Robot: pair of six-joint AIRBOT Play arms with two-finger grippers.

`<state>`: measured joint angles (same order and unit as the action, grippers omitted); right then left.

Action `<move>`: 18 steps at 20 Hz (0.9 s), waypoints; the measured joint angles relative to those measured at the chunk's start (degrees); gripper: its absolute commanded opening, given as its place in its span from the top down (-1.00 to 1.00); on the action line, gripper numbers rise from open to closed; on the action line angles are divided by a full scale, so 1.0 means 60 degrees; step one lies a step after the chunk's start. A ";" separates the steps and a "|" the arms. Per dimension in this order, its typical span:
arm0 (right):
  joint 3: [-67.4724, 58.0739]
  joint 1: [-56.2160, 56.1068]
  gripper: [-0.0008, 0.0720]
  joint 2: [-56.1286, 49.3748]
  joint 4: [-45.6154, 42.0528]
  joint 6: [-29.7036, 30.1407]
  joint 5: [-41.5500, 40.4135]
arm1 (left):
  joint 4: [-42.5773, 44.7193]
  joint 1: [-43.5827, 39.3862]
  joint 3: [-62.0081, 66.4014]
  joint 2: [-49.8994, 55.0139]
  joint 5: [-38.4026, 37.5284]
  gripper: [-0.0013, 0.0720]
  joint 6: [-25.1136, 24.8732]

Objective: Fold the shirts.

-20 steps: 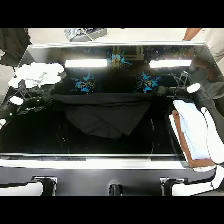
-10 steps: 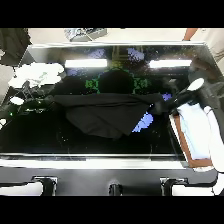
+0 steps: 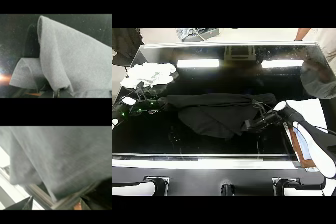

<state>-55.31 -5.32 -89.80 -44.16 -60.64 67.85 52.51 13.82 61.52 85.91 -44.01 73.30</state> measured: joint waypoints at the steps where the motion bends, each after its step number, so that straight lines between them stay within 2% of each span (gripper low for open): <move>1: 0.0047 -0.0171 -0.83 0.0007 0.0117 -0.0127 -0.0302 | 0.0000 0.0000 0.0000 0.0000 -0.0011 0.88 -0.0004; 2: 0.0087 -0.0368 -0.68 0.0011 0.0215 -0.0251 -0.0637 | 0.0000 0.0000 0.0000 0.0000 -0.0022 0.88 -0.0004; 3: 0.0120 -0.0546 -0.34 0.0000 0.0255 -0.0408 -0.0918 | 0.0000 0.0000 0.0000 0.0000 -0.0036 0.88 -0.0007; 4: 0.0146 -0.0703 0.32 -0.0018 0.0233 -0.0477 -0.1180 | 0.0000 0.0000 0.0000 0.0000 -0.0051 0.88 -0.0007; 5: 0.0178 -0.0845 0.86 -0.0047 0.0160 -0.0543 -0.1388 | 0.0000 0.0000 0.0000 0.0000 -0.0069 0.88 -0.0007; 8: 0.0164 -0.1005 0.88 -0.0004 0.0025 -0.0608 -0.1384 | 0.0000 0.0018 0.0000 -0.0007 -0.0102 0.88 -0.0029; 12: -0.0328 -0.0769 0.88 0.0648 -0.0656 -0.0226 -0.0852 | 0.0007 0.0284 0.0098 -0.0277 -0.0259 0.88 -0.0117; 18: -0.3213 0.0339 0.89 0.2867 -0.2339 0.0619 -0.0892 | -0.0018 0.0794 0.1435 -0.2259 -0.0667 0.88 -0.0255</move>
<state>-74.59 -3.29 -72.60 -58.19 -56.93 62.50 52.40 18.59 70.13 72.36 -48.01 71.77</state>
